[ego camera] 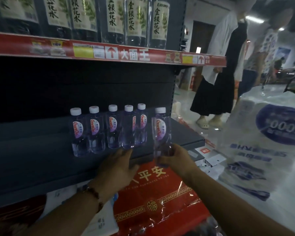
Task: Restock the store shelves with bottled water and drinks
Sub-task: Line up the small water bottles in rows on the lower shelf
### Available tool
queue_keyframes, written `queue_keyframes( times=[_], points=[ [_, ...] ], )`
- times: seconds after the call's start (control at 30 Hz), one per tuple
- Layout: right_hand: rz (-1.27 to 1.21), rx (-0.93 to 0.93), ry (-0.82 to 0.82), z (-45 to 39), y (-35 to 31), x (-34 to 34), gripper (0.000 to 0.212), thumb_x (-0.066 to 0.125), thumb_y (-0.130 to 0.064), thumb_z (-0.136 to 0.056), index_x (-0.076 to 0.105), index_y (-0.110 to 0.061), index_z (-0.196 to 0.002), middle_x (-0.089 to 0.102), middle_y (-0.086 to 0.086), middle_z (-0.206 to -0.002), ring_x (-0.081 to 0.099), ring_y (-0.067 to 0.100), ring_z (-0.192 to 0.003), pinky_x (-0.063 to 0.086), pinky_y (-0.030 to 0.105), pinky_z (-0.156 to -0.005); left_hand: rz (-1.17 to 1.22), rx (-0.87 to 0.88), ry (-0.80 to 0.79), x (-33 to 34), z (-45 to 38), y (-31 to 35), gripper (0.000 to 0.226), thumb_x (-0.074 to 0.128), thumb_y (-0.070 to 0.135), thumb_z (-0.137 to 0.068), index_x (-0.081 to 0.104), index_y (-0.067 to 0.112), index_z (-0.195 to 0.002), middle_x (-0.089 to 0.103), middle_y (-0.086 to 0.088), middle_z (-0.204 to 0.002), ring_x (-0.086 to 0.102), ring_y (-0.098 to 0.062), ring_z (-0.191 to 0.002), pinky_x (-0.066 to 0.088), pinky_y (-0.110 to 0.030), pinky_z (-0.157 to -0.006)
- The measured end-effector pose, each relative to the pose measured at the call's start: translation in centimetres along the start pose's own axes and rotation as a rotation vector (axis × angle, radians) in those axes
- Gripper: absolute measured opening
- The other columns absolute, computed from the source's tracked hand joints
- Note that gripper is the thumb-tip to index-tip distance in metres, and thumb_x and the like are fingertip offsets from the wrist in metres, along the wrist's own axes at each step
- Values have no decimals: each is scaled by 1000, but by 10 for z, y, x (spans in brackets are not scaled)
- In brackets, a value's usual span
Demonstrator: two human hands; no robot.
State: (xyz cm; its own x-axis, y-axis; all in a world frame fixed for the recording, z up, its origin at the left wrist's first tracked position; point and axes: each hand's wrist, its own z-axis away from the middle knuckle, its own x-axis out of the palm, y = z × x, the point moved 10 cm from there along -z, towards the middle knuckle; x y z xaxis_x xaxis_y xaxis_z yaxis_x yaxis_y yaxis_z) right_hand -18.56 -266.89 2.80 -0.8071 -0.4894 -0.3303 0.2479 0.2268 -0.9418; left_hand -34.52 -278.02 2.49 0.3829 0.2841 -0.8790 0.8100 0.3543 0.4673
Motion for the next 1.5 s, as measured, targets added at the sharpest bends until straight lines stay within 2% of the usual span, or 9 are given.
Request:
queue_keyframes(
  times=[0.13,0.3,0.47,0.73,0.9,1.0,1.1,1.17,1.5],
  points=[
    [30,-40,40,-55,-2,-10,39,80,-4,-79,61,-13,-112,71,1,-99,69,8,-77,57,19,-65,-532,-36,1,15,-14,-40,75,51,55,-95,19,25,-156,35,-5,-153,36,-27,-137,37,-43,-111],
    [162,-48,79,-148,18,-5,53,85,-11,-68,61,-10,-114,70,4,-105,68,21,-92,60,36,-76,-660,-6,125,32,-31,-59,74,90,52,-53,72,12,-112,66,-15,-93,62,-36,-77,51,-40,-50],
    [240,-1,62,-180,42,6,51,82,-10,-73,58,-12,-118,65,2,-111,63,21,-97,51,30,-73,-649,66,194,28,-31,-61,72,90,52,-51,75,10,-108,68,-13,-88,63,-34,-68,44,-32,-38],
    [321,-29,124,-175,43,15,59,83,-23,-75,53,-19,-126,66,1,-122,63,24,-110,52,39,-93,-627,-9,132,23,-23,-52,79,37,65,-94,15,23,-158,39,-2,-145,43,-26,-126,43,-37,-97],
    [482,11,60,-168,36,19,72,70,-55,-68,51,-18,-127,64,0,-116,65,24,-107,52,37,-86,-619,17,100,22,-21,-58,80,38,65,-93,17,24,-158,41,-2,-145,44,-24,-126,44,-36,-95],
    [548,7,104,-119,17,19,53,65,-41,-87,47,-16,-131,60,3,-119,60,25,-107,42,32,-83,-543,37,82,21,-18,-58,79,41,64,-93,20,25,-158,41,-3,-147,43,-25,-129,43,-37,-100],
    [736,-85,104,-64,9,24,68,65,-29,-90,35,-12,-149,45,10,-149,44,30,-135,40,42,-109,-493,52,42,22,-3,-57,77,43,59,-95,12,27,-159,24,-11,-159,27,-32,-143,28,-45,-116],
    [895,-102,-11,-26,17,36,87,65,-34,-92,13,-14,-159,15,8,-166,15,30,-153,18,44,-124,-517,95,13,29,19,-51,76,41,55,-98,5,28,-159,5,-12,-165,7,-34,-151,9,-48,-123],
    [1115,61,-367,127,134,68,88,53,-49,-97,0,-17,-160,-2,13,-167,1,35,-154,5,44,-123,-426,225,-181,113,143,-26,74,43,51,-98,9,28,-159,6,-11,-167,12,-30,-152,11,-45,-123]
  ],
)
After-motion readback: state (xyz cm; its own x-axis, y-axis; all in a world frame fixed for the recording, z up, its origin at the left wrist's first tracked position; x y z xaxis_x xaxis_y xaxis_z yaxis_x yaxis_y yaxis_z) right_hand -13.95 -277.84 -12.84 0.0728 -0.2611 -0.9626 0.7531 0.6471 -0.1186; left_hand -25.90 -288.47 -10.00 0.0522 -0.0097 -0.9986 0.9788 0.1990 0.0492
